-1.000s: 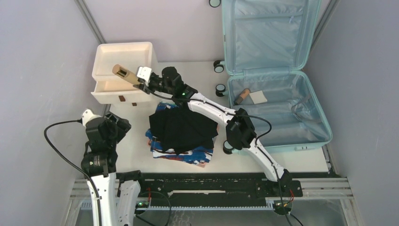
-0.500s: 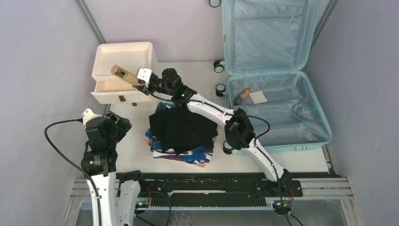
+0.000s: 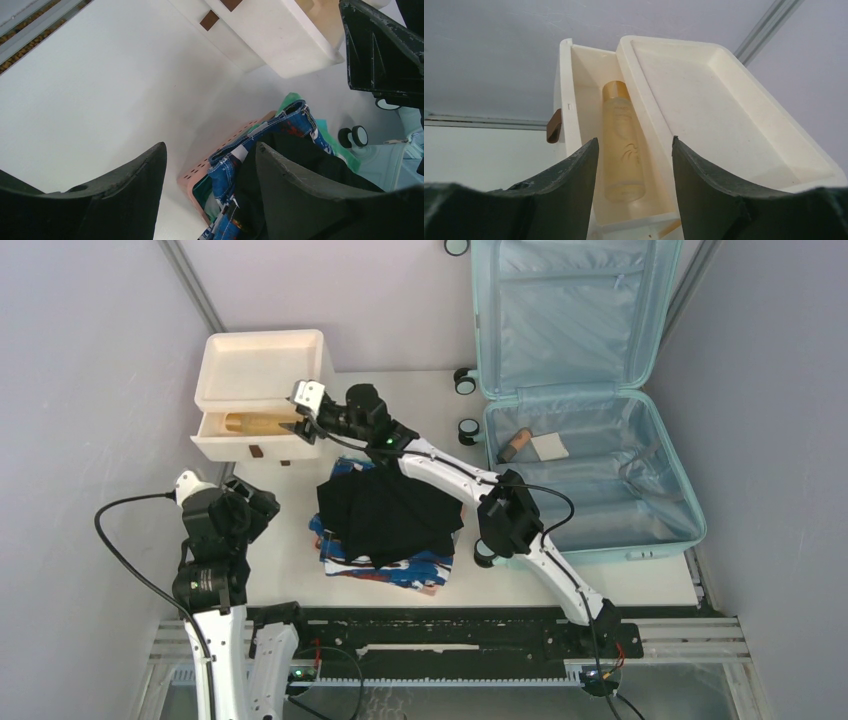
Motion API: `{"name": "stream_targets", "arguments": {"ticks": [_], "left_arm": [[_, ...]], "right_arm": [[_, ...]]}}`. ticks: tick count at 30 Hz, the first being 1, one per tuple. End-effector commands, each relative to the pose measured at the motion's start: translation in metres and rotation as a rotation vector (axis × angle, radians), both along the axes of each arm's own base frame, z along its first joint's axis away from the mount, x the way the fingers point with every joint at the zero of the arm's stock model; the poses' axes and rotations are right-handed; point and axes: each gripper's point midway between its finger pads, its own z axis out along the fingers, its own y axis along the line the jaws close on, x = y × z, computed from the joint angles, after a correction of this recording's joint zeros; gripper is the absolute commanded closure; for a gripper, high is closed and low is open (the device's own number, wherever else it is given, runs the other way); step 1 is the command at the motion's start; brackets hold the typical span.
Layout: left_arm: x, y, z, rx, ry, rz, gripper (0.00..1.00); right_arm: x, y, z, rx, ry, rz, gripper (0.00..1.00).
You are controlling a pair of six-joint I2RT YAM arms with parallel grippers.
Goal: Open, take out, and arrange the luggage
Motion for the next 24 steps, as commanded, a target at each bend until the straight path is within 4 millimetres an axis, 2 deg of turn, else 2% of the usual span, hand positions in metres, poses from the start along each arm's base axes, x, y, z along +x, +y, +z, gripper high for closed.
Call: {"name": "stream_targets", "arguments": {"ticks": [1, 4, 8, 11, 15, 20, 24], "left_arm": [[0.006, 0.001, 0.002, 0.02, -0.019, -0.019, 0.31], [0.011, 0.005, 0.001, 0.045, -0.034, -0.015, 0.33], [0.025, 0.008, -0.001, 0.083, -0.063, -0.042, 0.35], [0.042, 0.006, -0.005, 0.095, -0.095, -0.086, 0.38], [0.066, 0.008, -0.021, 0.08, -0.127, -0.128, 0.5], [0.098, 0.017, -0.041, 0.018, -0.149, -0.162, 0.65], [0.127, 0.022, -0.033, 0.022, -0.213, -0.193, 0.68]], "right_arm": [[-0.015, -0.013, 0.052, 0.083, 0.029, 0.081, 0.36], [-0.031, -0.027, 0.076, 0.076, 0.048, 0.174, 0.35], [-0.05, -0.058, 0.106, 0.06, 0.052, 0.271, 0.35], [-0.057, -0.086, 0.11, 0.03, 0.081, 0.345, 0.36], [-0.051, -0.134, 0.103, -0.017, 0.25, 0.393, 0.38], [-0.031, -0.207, 0.073, -0.108, 0.415, 0.315, 0.41], [-0.012, -0.267, 0.048, -0.171, 0.469, 0.181, 0.42]]}}
